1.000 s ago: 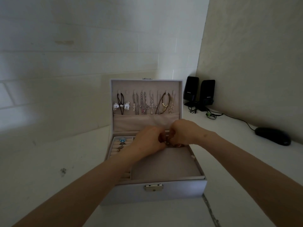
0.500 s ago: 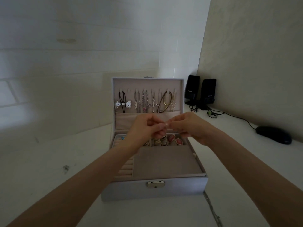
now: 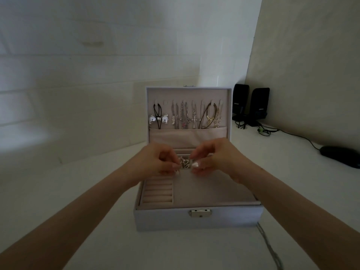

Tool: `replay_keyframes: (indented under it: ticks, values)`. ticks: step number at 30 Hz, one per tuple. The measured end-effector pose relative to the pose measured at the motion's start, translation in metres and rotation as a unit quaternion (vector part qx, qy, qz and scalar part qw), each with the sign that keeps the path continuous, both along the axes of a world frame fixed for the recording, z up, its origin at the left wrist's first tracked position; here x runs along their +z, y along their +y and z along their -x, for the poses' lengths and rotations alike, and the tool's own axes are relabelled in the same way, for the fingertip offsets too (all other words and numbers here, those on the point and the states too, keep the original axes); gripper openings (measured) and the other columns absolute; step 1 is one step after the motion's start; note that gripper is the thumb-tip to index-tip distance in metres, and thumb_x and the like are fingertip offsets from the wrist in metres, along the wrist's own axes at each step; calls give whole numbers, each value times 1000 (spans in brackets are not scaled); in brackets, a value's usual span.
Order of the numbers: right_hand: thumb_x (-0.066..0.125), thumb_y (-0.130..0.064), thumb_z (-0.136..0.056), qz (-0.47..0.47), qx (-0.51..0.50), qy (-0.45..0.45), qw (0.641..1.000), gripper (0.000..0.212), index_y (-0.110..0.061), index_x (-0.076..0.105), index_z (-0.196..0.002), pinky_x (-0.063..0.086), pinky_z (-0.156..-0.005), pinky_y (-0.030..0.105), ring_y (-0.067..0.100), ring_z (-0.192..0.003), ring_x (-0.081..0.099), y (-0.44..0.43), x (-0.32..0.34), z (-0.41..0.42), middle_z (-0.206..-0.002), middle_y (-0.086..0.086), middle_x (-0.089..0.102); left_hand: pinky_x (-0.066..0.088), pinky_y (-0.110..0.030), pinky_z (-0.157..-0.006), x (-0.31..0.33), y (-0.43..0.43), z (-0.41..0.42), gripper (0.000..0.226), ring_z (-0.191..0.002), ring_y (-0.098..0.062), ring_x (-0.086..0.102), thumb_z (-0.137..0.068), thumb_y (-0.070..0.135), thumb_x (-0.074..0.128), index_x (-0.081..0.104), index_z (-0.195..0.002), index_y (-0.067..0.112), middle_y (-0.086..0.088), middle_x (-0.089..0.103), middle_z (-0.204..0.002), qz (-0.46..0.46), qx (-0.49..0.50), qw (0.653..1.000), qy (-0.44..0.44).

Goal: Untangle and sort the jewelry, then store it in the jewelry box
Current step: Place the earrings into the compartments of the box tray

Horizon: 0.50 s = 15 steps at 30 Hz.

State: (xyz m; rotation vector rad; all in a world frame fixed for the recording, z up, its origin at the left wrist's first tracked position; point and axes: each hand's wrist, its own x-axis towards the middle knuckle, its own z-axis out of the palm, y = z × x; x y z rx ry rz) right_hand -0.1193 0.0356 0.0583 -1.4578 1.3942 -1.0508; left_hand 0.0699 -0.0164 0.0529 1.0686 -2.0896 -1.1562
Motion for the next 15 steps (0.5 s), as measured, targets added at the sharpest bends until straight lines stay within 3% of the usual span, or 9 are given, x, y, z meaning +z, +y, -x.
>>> replay_keyframes:
  ticks: [4, 9, 12, 15]
  values:
    - [77, 7, -69, 31, -27, 67, 997, 21, -11, 71, -76, 52, -58, 21, 10, -59, 63, -4, -6, -6, -68, 4, 67, 43, -10, -53, 0, -3, 3, 8, -52, 2, 56, -78, -2, 71, 67, -77, 6, 0, 64, -62, 44, -29, 997, -57]
    - [79, 4, -68, 15, -32, 65, 997, 15, -3, 74, -80, 51, -58, 14, 7, -57, 65, -6, -9, -5, -65, 4, 69, 40, -15, -57, -2, -9, 7, 12, -57, -3, 51, -79, 4, 72, 70, -75, 15, 0, 62, -64, 65, -47, 991, -111]
    - [77, 5, -70, 11, -33, 57, 998, 12, -3, 74, -79, 49, -55, 13, 4, -53, 63, -7, -8, -4, -57, -3, 67, 40, -18, -59, -1, -12, 8, 9, -64, -11, 53, -79, 3, 72, 70, -81, 11, -6, 64, -70, 62, -50, 988, -130]
    - [77, 5, -70, 6, -28, 60, 998, 13, 0, 73, -82, 50, -55, 15, 8, -54, 63, -10, -5, -4, -62, 5, 67, 39, -18, -57, 1, -16, 10, 17, -61, -10, 52, -78, 0, 72, 64, -75, 15, -4, 62, -68, 58, -49, 987, -139]
